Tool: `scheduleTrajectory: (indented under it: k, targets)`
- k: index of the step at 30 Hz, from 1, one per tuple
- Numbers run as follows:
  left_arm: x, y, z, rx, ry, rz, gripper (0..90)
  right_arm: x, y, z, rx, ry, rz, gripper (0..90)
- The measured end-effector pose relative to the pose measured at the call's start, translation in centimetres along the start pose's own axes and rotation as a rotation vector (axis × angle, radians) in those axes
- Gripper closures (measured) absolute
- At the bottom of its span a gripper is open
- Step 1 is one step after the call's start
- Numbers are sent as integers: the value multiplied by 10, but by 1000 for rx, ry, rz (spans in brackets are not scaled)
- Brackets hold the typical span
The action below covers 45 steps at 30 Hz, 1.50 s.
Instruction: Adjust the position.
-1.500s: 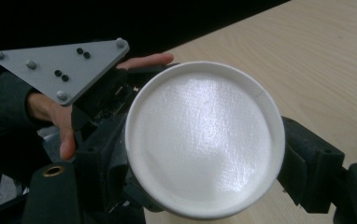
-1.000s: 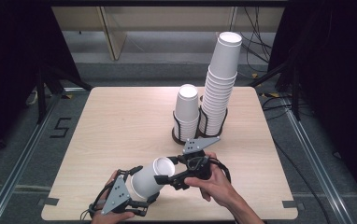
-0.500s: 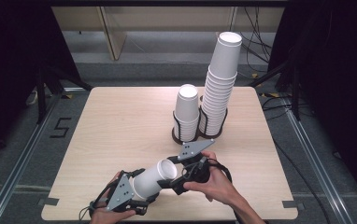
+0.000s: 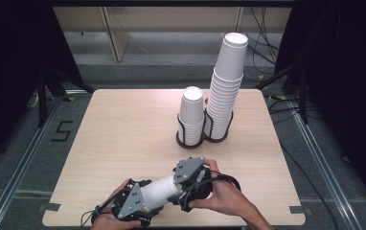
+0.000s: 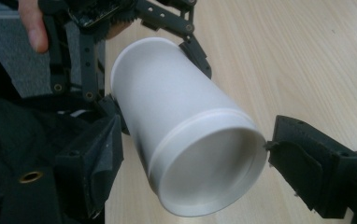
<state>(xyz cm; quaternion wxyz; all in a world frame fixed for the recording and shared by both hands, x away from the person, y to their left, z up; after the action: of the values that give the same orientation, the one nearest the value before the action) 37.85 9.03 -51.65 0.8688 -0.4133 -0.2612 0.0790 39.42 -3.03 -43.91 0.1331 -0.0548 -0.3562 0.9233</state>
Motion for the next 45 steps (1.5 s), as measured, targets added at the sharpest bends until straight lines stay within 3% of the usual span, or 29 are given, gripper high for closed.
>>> scheduleTrajectory:
  k: [1,3,5,6,8,9,10,11,12,13,15,18,19,22,23,26,27,28,29,30,31,32,33,34,35,36,38,39,45]
  targets:
    - [1,1,1,24,4,-25,157,1,0,-1,2,2,10,179]
    - [-1,0,0,25,9,-18,157,3,0,-2,13,0,28,167]
    - [-2,0,0,43,13,-42,157,8,1,-5,45,1,61,166]
    - [-1,1,1,68,29,-75,157,9,4,-8,78,10,96,172]
    - [-2,1,1,85,36,-94,157,9,5,-10,89,17,113,167]
    - [-4,0,1,88,37,-108,157,10,8,-14,118,13,148,180]
    - [-4,0,1,88,37,-108,157,10,8,-14,118,13,148,180]
    - [-7,-1,0,95,48,-116,157,9,10,-19,134,8,201,180]
    - [-7,-1,0,95,48,-116,157,11,14,-19,173,18,164,182]
    - [-9,-3,0,89,57,-112,157,11,14,-19,173,18,164,182]
    - [-11,-5,1,103,61,-131,157,11,17,-24,202,24,236,180]
    - [-13,-6,2,95,75,-129,157,15,18,-28,208,0,247,182]
    - [-13,-7,2,96,72,-148,156,11,19,-31,230,17,312,197]
    - [-14,-8,3,93,85,-142,154,12,21,-32,250,26,332,222]
    - [-14,-8,3,93,85,-142,152,11,21,-34,243,20,364,227]
    - [-14,-8,3,58,97,-130,114,12,24,-33,259,18,339,232]
    - [-11,-9,3,-9,90,-106,101,13,26,-29,271,22,296,234]
    - [-11,-9,3,-9,90,-106,92,13,26,-29,271,22,296,234]
    - [-9,-10,4,-77,87,-73,84,11,25,-27,239,-18,304,235]
    - [-9,-10,4,-77,87,-73,79,11,25,-27,239,-18,304,235]
    - [-8,-10,4,-113,86,-48,79,9,26,-25,222,-20,274,235]
    - [-5,-12,7,-169,94,-22,77,5,25,-23,163,-72,289,238]
    - [-5,-12,7,-169,94,-22,76,5,25,-23,163,-72,289,238]
    - [-2,-16,9,-238,90,23,76,0,26,-19,120,-106,259,239]
    - [-2,-16,9,-238,90,23,76,0,26,-19,120,-106,259,239]
    - [0,-19,12,-279,86,63,73,-2,25,-16,66,-148,230,239]
    - [1,-21,13,-301,86,83,69,-3,25,-15,53,-160,230,239]
    - [1,-24,13,-343,88,100,68,-4,24,-14,25,-181,222,239]
    - [1,-27,14,-372,90,123,22,-3,21,-13,-3,-196,234,238]
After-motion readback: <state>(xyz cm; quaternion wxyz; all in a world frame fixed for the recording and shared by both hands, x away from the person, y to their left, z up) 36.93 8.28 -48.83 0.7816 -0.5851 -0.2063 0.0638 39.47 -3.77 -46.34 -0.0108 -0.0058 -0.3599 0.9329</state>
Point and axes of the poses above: each handheld gripper's, and its own axes: z roughly backward along the jaws, y roughly out of its underside, x roughly to its left, the point moved 8 cm from there along -z, roughly forward along the jaws, and after that the axes turned 10 degrees about -z, right-handed, at the moved point
